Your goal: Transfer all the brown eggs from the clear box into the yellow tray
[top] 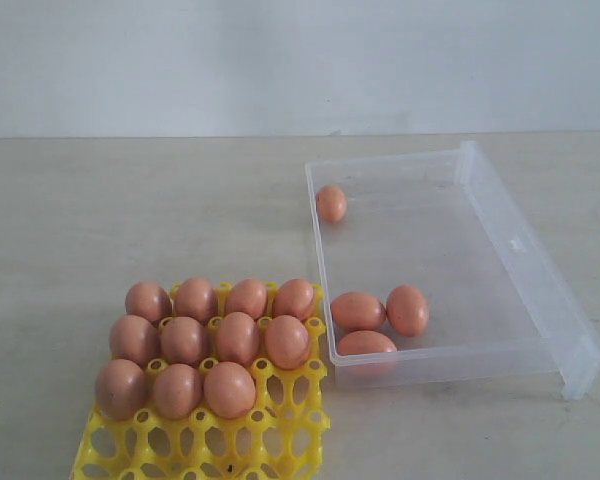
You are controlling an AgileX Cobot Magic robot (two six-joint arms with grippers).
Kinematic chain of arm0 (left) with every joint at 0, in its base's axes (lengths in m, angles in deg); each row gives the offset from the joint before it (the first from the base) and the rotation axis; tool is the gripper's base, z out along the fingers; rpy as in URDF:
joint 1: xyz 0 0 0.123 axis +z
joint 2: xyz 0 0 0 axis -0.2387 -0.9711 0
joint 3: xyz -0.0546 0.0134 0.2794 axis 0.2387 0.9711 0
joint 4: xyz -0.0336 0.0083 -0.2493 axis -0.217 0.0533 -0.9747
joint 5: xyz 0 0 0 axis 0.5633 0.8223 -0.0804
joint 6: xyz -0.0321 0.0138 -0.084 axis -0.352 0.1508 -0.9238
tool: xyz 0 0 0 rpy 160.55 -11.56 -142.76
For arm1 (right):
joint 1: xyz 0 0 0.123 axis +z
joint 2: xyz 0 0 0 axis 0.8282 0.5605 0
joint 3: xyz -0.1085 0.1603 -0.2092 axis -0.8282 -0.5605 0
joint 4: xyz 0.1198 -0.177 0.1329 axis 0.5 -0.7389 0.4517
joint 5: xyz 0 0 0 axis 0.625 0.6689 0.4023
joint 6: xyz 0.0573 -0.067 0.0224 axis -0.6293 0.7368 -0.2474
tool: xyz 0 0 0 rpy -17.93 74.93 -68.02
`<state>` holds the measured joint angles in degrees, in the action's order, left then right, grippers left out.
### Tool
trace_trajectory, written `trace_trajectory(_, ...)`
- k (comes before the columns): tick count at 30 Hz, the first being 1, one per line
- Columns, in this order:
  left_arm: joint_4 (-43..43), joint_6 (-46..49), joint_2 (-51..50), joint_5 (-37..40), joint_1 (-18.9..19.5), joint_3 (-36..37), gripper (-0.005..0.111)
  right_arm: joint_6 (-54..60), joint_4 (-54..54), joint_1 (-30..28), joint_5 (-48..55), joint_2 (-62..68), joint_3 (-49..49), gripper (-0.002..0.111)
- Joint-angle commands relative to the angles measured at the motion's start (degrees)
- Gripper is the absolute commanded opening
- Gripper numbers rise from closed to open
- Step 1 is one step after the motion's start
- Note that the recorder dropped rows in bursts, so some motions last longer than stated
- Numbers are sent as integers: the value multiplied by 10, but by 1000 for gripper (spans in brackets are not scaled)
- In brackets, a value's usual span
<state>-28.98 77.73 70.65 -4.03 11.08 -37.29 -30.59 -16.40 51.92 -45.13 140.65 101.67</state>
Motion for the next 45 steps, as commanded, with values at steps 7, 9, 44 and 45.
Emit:
trace_trajectory(7, 0, 2, 2, 0, 2, 2, 4, -571, -744, 0, -119, -14, 1, 0)
trace_trajectory(9, 0, 2, 2, 0, 2, 2, 4, -641, -839, 7, -196, 2, -5, 0)
trace_trajectory(44, 0, 2, 2, -1, 2, 2, 4, -258, -484, 343, -210, 153, -415, 0)
trace_trajectory(45, 0, 2, 2, -1, 2, 2, 4, -269, -484, 343, -225, 163, -415, 0)
